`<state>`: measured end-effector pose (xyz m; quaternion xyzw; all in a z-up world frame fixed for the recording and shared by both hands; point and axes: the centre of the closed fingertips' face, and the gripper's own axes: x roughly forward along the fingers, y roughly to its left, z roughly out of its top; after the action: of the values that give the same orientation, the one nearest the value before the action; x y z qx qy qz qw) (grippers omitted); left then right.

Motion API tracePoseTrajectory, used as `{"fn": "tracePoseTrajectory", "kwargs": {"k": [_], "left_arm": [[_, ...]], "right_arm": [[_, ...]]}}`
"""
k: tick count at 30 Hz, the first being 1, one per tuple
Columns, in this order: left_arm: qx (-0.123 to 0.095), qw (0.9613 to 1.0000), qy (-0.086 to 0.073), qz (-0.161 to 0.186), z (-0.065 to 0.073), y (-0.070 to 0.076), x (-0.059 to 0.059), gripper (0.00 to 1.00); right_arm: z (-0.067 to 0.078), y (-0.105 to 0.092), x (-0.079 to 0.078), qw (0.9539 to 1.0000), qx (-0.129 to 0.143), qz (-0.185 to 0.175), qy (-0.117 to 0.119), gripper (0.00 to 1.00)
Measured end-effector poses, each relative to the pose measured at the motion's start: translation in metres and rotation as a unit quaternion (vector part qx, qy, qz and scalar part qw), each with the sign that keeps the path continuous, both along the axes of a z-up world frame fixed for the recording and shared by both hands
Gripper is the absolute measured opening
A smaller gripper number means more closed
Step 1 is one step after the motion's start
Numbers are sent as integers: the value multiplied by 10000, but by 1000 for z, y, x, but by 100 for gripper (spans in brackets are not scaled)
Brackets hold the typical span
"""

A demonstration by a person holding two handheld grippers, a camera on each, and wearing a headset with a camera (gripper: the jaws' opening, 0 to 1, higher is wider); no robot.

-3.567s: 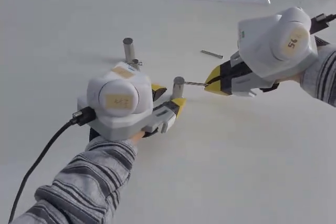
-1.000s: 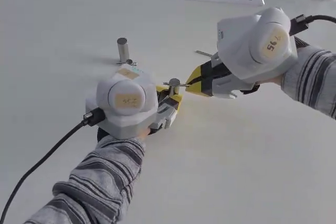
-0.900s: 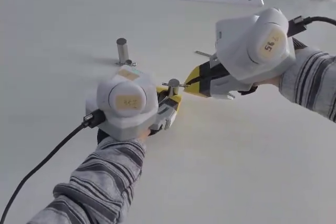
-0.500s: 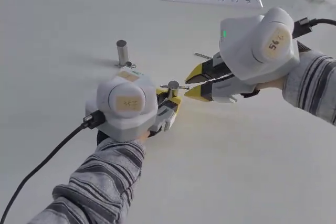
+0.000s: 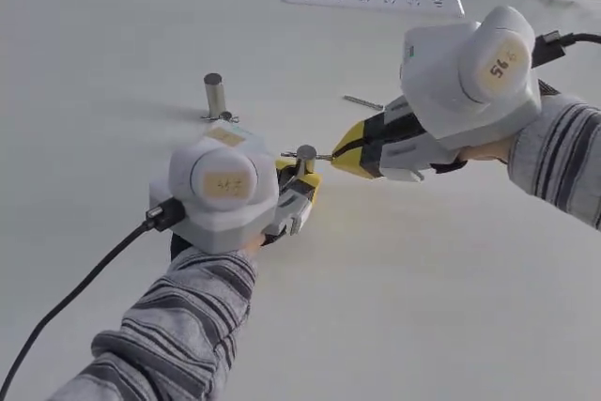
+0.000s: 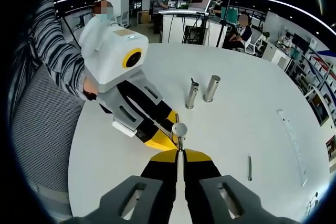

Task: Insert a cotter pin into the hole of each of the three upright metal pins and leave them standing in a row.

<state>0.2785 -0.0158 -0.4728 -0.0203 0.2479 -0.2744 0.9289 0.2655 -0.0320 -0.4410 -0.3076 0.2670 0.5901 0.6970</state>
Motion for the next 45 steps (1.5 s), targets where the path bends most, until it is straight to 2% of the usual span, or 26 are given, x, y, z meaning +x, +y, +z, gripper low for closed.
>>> {"fn": "tracePoseTrajectory", "kwargs": {"k": [20,36,38,40,45], "left_arm": [[-42,10000,29,36,0,0,0,11],[-40,10000,36,45,-1,-1,0,11],[-37,10000,55,49,-1,0,0,12],[-26,10000,41,52,-1,1,0,14],[34,9999,90,32,-2,6,-3,21]], "right_arm": [[1,8,-1,10000,29,41,-58,0],[2,9,-2,9999,116,-86,12,0],[1,9,-3,9999,93,-108,41,0],[0,8,-2,9999,53,-150,22,4],[2,12,0,9994,183,-247,144,9]]}}
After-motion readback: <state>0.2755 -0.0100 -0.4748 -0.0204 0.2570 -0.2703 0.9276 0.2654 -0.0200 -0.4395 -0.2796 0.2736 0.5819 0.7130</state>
